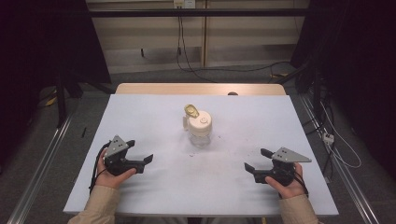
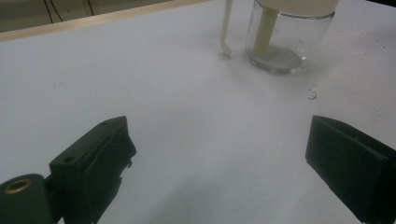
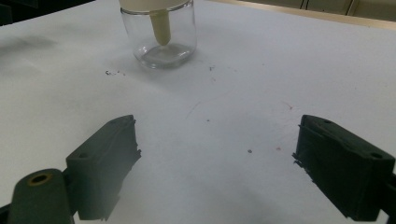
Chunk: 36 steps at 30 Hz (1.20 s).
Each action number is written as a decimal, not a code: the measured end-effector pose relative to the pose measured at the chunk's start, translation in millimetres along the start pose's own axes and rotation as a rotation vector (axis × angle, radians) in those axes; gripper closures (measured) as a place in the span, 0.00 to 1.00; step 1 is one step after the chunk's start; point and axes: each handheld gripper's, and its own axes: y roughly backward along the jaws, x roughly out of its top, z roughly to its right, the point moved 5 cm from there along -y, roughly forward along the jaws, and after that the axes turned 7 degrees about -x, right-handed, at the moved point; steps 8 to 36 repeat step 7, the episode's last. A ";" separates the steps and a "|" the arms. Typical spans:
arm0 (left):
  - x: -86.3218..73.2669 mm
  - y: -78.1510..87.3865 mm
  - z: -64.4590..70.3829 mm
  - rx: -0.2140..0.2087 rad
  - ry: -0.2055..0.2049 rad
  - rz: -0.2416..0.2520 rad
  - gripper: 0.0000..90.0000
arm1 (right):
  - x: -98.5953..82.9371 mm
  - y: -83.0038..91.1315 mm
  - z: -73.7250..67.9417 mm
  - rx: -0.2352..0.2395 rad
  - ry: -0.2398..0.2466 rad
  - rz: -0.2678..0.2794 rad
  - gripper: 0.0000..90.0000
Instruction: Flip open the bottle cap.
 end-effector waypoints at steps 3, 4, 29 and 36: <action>-2.4 2.2 -2.4 0.007 -0.004 -0.008 0.07 | -0.3 -0.3 0.6 -0.002 0.004 0.000 0.14; -2.9 2.6 -2.6 0.005 0.002 -0.008 0.07 | -0.4 -0.5 0.9 -0.003 0.004 0.000 0.14; -3.5 4.7 -4.7 0.014 0.008 0.001 0.07 | -0.7 -1.2 1.0 -0.005 0.002 -0.006 0.14; -3.5 4.7 -4.7 0.014 0.008 0.001 0.07 | -0.7 -1.2 1.0 -0.005 0.002 -0.006 0.14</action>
